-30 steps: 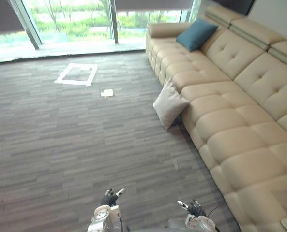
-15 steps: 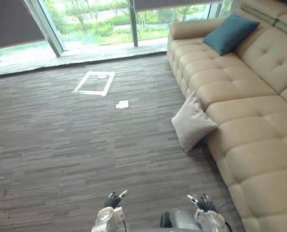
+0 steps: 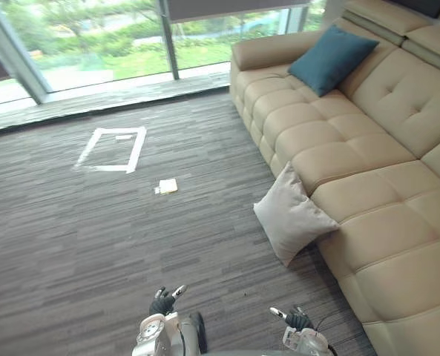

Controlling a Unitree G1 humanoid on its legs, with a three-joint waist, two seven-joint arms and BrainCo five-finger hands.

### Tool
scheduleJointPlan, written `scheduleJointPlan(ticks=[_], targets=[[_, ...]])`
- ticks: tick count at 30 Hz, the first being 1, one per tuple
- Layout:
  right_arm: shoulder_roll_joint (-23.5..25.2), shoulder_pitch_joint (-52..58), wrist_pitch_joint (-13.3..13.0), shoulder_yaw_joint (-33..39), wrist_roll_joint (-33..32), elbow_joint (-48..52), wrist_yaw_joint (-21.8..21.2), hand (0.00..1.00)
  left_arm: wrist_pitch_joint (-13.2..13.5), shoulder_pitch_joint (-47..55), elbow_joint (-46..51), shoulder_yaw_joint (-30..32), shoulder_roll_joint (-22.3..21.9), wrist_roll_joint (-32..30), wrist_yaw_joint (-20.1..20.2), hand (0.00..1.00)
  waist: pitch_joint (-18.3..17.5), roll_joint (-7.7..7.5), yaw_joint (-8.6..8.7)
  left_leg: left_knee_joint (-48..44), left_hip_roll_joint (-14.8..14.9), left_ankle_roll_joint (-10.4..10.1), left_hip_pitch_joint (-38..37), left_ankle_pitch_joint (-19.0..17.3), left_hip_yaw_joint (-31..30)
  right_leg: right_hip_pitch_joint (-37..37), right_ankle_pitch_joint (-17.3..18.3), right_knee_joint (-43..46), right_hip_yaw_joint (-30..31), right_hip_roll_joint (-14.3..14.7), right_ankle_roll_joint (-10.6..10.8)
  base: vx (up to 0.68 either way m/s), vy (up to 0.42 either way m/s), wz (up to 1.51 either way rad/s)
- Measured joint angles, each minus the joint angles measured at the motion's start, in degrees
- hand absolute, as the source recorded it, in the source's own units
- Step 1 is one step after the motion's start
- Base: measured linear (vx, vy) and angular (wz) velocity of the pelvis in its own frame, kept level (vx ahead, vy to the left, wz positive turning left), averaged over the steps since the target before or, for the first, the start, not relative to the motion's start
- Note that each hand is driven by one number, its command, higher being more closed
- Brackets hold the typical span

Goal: Pick up cushions and gather them together orderly.

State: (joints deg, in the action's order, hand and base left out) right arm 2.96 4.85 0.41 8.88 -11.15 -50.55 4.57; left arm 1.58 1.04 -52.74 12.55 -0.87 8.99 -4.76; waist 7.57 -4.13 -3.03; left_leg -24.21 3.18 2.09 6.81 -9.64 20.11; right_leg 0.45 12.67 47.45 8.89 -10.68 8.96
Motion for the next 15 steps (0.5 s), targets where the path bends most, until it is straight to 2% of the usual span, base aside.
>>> scheduleJointPlan(ticks=[1, 2, 3, 4, 5, 6, 7, 9, 10, 11, 12, 14, 15], targets=[[0.0, 0.0, -0.2, -0.4, 0.0, 0.5, -0.2, 0.0, -0.1, -0.2, -0.9, 0.0, 0.0, 0.0, -0.1, 0.0, 0.2, 0.23, 0.22, 0.2, 0.1, 0.7, -2.7, -0.6, 1.3, -3.2, -0.4, 5.9, -0.8, 0.0, 0.4, 0.4, 0.209, -0.55], [-0.2, 0.1, -0.2, -0.5, 0.0, 1.3, -0.2, 0.0, -0.2, -0.2, -1.1, 0.0, -0.3, 0.0, -0.2, 0.0, 0.4, 1.33, 0.0, 2.5, 0.6, 0.5, -6.8, -2.6, 2.4, -6.9, -0.3, 9.7, -3.1, -0.1, -0.1, 0.38, 0.195, -0.71], [-0.4, 0.1, -0.3, -0.4, 0.0, 1.9, -0.2, 0.0, -0.2, 0.0, -1.3, -0.1, -0.6, 0.0, -0.3, 0.0, 0.1, 2.36, -0.14, 5.2, 1.1, -0.6, -9.9, -5.4, 3.1, -10.3, 0.2, 11.3, -5.8, 0.0, -1.0, 0.34, 0.164, -0.8], [0.0, -0.3, -0.6, 0.0, 0.2, 2.1, -0.2, 0.0, -0.4, 0.0, -1.5, 0.0, -0.3, 0.1, -0.4, 0.0, 0.5, 2.09, -0.17, 7.2, 0.9, -1.9, -12.3, -7.0, 3.9, -13.2, 0.8, 11.7, -8.2, -0.3, -1.7, 0.27, 0.102, -0.71], [0.4, -0.4, -0.6, 0.0, 0.6, 2.5, -0.1, 0.0, -0.6, -0.1, -1.6, 0.0, 0.4, 0.1, -0.6, 0.0, 0.9, 1.35, 0.01, 8.2, 0.5, -2.4, -14.0, -7.5, 5.2, -16.4, 1.8, 10.0, -11.5, -0.6, -2.6, 0.3, 0.072, -0.58], [0.3, -0.9, -1.0, 0.3, 1.6, 2.4, -0.2, 0.0, -0.9, -0.1, -2.1, 0.0, 0.5, 0.1, -0.7, 0.0, 0.9, 1.24, 0.49, 9.1, 0.6, -2.6, -15.7, -7.6, 6.3, -17.4, 2.5, 6.1, -15.3, -0.7, -3.8, 0.35, 0.039, -0.46], [0.2, -1.2, -0.9, 1.3, 2.2, 2.2, -0.1, 0.0, -1.0, 0.0, -2.4, 0.0, 0.2, 0.1, -0.7, 0.0, 1.0, 1.44, 1.11, 11.2, 0.6, -2.7, -18.3, -7.5, 7.5, -18.0, 2.9, 0.5, -21.9, -0.7, -4.9, 0.31, 0.008, -0.29], [0.3, -1.3, -0.9, 2.7, 2.3, 2.1, -0.1, 0.0, -1.1, -0.1, -2.5, -0.2, -0.6, 0.0, -0.5, 0.0, 1.1, 1.6, 1.36, 13.7, 0.0, -3.0, -21.5, -7.3, 8.1, -18.4, 1.6, -7.9, -28.8, 0.7, -7.6, 0.39, -0.01, -0.19], [0.2, -1.1, -0.9, 3.0, 2.3, 2.0, -0.1, 0.0, -1.1, 0.0, -2.6, -0.5, -0.8, -0.1, -0.3, 0.0, 0.9, 1.08, 1.48, 14.2, -1.2, -3.1, -23.0, -7.3, 7.5, -17.6, -1.9, -14.1, -29.6, 1.8, -10.2, 0.43, -0.041, -0.05], [-0.1, -1.0, -0.9, 3.4, 2.3, 1.9, -0.2, 0.0, -1.1, 0.0, -2.9, -0.6, -0.9, -0.3, -0.1, 0.0, 0.8, 0.7, 1.86, 14.0, -1.9, -3.2, -23.9, -7.3, 6.6, -16.8, -1.6, -15.5, -29.7, 1.9, -16.7, 0.49, -0.05, -0.14], [-1.3, -1.6, -0.8, 3.8, 2.2, 1.8, -0.2, 0.0, -1.2, -0.4, -2.9, -0.5, -2.1, -0.6, 0.0, 0.0, 1.2, 3.12, 2.04, 12.6, -0.7, -4.2, -24.6, -6.7, 5.5, -15.6, -1.2, -15.1, -30.0, 2.6, -16.7, 0.5, -0.094, -0.07], [-2.0, -1.5, -0.9, 5.2, 2.1, 2.2, -0.1, 0.0, -1.3, -0.5, -2.9, -0.7, -2.9, -1.7, 0.3, 0.0, 1.5, 4.74, 3.57, 2.6, 0.9, -6.9, -21.6, -5.1, 1.9, -13.1, 1.6, -15.9, -30.0, 3.0, -16.2, 0.46, -0.124, -0.13], [-2.2, -1.5, -0.8, 5.4, 2.1, 2.2, -0.1, 0.0, -1.4, -0.7, -2.9, -0.5, -2.9, -2.3, 0.4, 0.0, 1.5, 5.42, 3.52, -6.0, 2.8, -9.3, -18.8, -3.6, 0.6, -11.7, 2.4, -16.6, -29.2, 3.9, -16.2, 0.39, -0.1, -0.43]])
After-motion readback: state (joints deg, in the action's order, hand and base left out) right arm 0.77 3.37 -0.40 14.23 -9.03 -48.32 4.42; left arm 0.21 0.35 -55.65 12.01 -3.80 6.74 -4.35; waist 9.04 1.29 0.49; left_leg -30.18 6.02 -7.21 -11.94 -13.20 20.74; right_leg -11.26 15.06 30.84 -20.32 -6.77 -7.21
